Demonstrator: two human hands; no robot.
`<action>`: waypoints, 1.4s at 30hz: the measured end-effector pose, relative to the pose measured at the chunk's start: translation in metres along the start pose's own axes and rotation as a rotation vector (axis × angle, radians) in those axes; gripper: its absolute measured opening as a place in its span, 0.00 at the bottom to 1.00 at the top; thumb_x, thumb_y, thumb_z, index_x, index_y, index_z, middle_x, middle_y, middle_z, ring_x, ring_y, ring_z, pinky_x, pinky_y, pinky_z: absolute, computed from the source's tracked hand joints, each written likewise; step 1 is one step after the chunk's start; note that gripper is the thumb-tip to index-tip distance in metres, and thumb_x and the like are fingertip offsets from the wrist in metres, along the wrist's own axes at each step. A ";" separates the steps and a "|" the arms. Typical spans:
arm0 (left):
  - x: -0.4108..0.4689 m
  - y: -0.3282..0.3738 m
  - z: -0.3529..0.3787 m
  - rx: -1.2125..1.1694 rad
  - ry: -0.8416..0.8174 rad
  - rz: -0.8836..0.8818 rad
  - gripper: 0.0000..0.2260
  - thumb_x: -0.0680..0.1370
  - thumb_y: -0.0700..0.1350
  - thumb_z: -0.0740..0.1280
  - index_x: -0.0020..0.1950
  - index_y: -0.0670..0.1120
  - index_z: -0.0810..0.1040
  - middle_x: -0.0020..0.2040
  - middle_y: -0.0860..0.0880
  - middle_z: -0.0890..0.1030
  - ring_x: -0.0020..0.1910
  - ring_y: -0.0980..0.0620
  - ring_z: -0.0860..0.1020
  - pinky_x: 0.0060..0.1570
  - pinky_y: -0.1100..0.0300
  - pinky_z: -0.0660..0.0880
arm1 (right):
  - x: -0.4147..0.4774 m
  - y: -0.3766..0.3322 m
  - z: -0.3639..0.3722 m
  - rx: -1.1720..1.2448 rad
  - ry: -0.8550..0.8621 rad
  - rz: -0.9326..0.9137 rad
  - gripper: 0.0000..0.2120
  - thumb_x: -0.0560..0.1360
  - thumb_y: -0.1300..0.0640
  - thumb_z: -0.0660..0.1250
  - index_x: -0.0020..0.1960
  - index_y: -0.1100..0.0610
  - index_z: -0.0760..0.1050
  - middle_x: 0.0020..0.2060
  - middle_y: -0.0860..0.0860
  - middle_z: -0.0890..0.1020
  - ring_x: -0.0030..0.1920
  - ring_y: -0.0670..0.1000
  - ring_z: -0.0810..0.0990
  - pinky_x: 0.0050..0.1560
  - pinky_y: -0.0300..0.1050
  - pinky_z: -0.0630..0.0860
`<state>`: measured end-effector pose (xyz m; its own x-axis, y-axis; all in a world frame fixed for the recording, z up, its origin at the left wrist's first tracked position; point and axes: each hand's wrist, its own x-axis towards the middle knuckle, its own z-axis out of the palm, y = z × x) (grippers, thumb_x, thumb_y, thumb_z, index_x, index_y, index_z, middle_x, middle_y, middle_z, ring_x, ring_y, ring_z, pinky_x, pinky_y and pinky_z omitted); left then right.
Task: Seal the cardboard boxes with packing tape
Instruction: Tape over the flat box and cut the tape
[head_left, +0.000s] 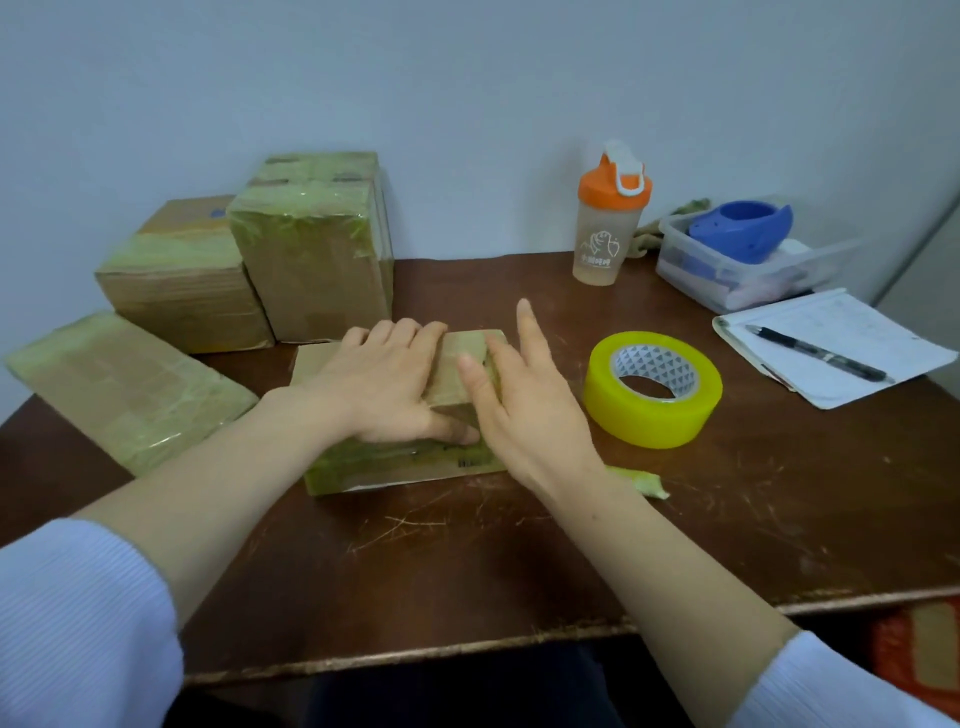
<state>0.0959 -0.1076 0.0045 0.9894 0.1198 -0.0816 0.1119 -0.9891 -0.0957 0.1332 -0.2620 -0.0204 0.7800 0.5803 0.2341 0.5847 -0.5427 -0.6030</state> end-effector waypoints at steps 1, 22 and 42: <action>0.001 0.001 0.000 -0.005 0.002 0.001 0.58 0.53 0.78 0.47 0.77 0.49 0.47 0.71 0.46 0.62 0.68 0.45 0.62 0.63 0.48 0.60 | 0.002 -0.001 0.001 -0.016 -0.007 -0.021 0.28 0.81 0.43 0.49 0.75 0.58 0.59 0.78 0.51 0.47 0.75 0.50 0.54 0.67 0.42 0.59; -0.032 -0.003 -0.006 -0.192 0.248 -0.017 0.54 0.56 0.77 0.65 0.75 0.52 0.54 0.70 0.50 0.65 0.67 0.49 0.64 0.65 0.53 0.61 | -0.020 0.045 -0.016 0.849 -0.137 0.104 0.63 0.51 0.48 0.81 0.77 0.47 0.48 0.76 0.49 0.54 0.74 0.45 0.56 0.70 0.43 0.62; -0.057 0.005 -0.034 -0.366 0.661 0.372 0.29 0.72 0.54 0.66 0.72 0.47 0.68 0.77 0.47 0.54 0.75 0.54 0.56 0.70 0.65 0.57 | 0.005 0.001 -0.036 0.367 0.147 -0.119 0.54 0.53 0.56 0.83 0.73 0.51 0.58 0.62 0.46 0.62 0.54 0.34 0.65 0.53 0.17 0.60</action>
<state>0.0433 -0.1223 0.0422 0.8051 -0.1814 0.5647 -0.3224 -0.9330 0.1599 0.1457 -0.2814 0.0083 0.7507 0.5188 0.4089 0.5753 -0.2092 -0.7908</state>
